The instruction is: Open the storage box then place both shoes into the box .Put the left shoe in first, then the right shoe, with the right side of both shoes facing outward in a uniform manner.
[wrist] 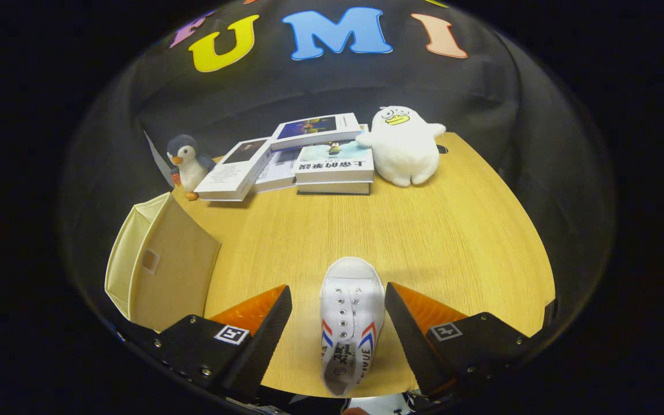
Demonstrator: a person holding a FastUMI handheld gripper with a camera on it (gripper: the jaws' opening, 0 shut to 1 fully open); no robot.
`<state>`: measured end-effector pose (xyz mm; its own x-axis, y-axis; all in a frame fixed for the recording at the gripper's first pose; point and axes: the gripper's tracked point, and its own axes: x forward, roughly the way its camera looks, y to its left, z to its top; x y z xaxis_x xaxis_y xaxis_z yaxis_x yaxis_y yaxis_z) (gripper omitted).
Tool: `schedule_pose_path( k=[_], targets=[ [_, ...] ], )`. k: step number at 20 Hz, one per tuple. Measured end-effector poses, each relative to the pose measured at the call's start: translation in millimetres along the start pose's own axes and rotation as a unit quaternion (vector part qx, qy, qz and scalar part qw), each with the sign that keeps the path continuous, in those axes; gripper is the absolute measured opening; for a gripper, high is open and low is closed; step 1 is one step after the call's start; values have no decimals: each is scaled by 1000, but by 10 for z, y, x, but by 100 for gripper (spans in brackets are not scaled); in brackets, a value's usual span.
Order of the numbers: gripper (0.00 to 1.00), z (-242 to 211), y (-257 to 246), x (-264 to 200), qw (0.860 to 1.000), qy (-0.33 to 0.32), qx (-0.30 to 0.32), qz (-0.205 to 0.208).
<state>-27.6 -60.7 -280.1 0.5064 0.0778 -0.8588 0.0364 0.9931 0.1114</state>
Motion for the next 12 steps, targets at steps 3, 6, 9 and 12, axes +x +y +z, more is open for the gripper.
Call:
schedule_pose_path(
  k=[3, 6, 9, 12],
  targets=[
    [98, -152, -163, 88, 1000, 17, -12, -16],
    [98, -311, -356, 171, 998, 39, -35, -45],
    [98, -480, -466, 238, 995, 66, -49, -62],
    [98, -641, -533, 308, 992, 90, -53, -74]
  ],
)
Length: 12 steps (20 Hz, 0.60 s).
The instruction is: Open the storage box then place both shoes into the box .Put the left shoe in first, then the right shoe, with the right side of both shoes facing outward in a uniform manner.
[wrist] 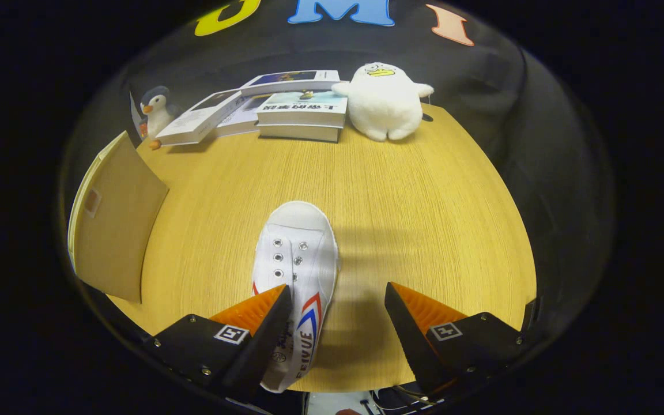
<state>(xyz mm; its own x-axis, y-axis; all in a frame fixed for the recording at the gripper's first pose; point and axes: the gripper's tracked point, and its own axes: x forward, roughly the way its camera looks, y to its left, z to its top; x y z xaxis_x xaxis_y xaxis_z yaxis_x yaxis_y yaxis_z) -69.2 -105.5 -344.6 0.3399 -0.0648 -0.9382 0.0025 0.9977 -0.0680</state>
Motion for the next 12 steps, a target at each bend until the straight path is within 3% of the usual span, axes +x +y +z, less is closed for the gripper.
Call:
schedule_pose_path(
  k=[8, 11, 12],
  targets=[
    [97, -90, 166, 167, 999, 27, 15, 22],
    [80, -113, 238, 185, 999, 37, 25, 32],
    [79, -111, 270, 186, 998, 38, 26, 39]
  ],
)
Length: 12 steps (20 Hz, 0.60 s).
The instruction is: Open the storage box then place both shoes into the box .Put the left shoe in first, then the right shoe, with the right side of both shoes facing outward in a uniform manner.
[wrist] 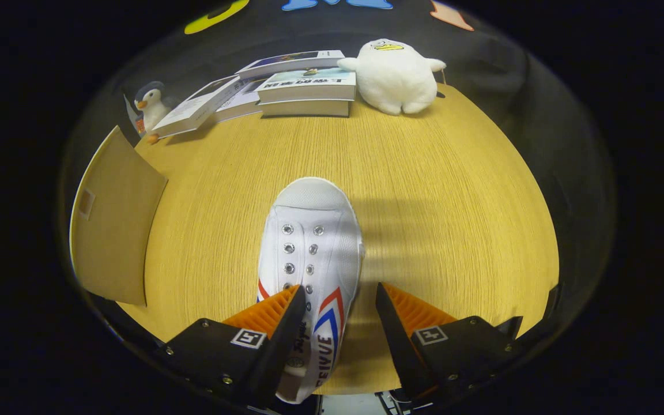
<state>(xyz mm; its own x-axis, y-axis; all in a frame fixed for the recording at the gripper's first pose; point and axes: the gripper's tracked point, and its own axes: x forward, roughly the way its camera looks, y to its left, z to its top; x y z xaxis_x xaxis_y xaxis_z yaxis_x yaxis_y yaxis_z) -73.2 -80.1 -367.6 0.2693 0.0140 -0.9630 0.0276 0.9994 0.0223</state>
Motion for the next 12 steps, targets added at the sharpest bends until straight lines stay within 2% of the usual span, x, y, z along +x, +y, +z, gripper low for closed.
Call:
schedule_pose_path(
  k=[2, 4, 5, 6, 8, 10, 11, 12],
  targets=[
    [57, -6, 43, -17, 1000, 4, 2, 0],
    [54, 3, 2, -17, 1000, 9, -1, -12],
    [41, 16, 18, -59, 1000, 12, 6, -9],
    [41, 1, -54, -64, 1000, 16, 3, -23],
    [13, -2, -34, -108, 999, 20, 39, -11],
    [13, 21, -2, -54, 996, 4, 89, -3],
    [1, 69, 11, -141, 995, 11, 100, 7],
    [0, 80, 25, -156, 993, 3, 117, 13]
  ],
)
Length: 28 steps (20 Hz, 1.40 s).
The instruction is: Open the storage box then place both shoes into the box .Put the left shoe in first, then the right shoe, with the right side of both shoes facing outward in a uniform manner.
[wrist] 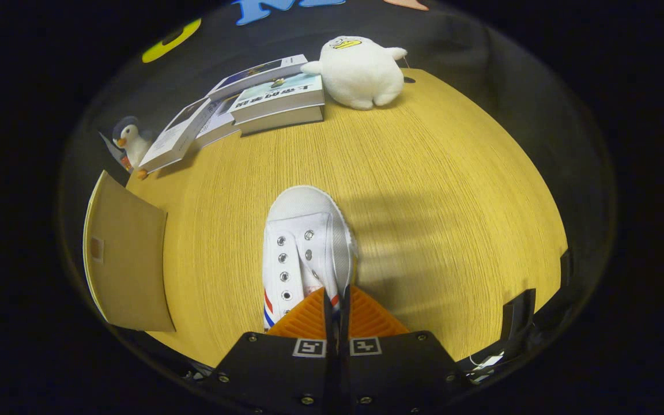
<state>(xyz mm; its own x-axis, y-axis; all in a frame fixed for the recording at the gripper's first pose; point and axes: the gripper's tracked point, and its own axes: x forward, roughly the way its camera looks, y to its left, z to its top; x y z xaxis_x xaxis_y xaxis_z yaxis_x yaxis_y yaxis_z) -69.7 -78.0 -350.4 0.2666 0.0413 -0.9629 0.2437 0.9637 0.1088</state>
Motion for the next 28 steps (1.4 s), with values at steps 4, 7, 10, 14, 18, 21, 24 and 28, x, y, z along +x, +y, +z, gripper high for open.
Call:
schedule_pose_path(
  k=[4, 7, 10, 14, 18, 21, 24, 28],
  targets=[
    [1, 116, 204, -302, 999, -13, 24, 40],
    [1, 207, 417, -498, 998, -22, 26, 58],
    [1, 240, 646, -660, 997, -26, 22, 76],
    [0, 271, 983, -830, 995, -32, 12, 97],
    [1, 344, 1385, -966, 992, -37, -6, 117],
    [0, 400, 1720, -1081, 990, -43, -23, 132],
    [1, 421, 2063, -1189, 987, -42, -36, 154],
    [1, 442, 2465, -1241, 983, -41, -51, 169]
  ],
)
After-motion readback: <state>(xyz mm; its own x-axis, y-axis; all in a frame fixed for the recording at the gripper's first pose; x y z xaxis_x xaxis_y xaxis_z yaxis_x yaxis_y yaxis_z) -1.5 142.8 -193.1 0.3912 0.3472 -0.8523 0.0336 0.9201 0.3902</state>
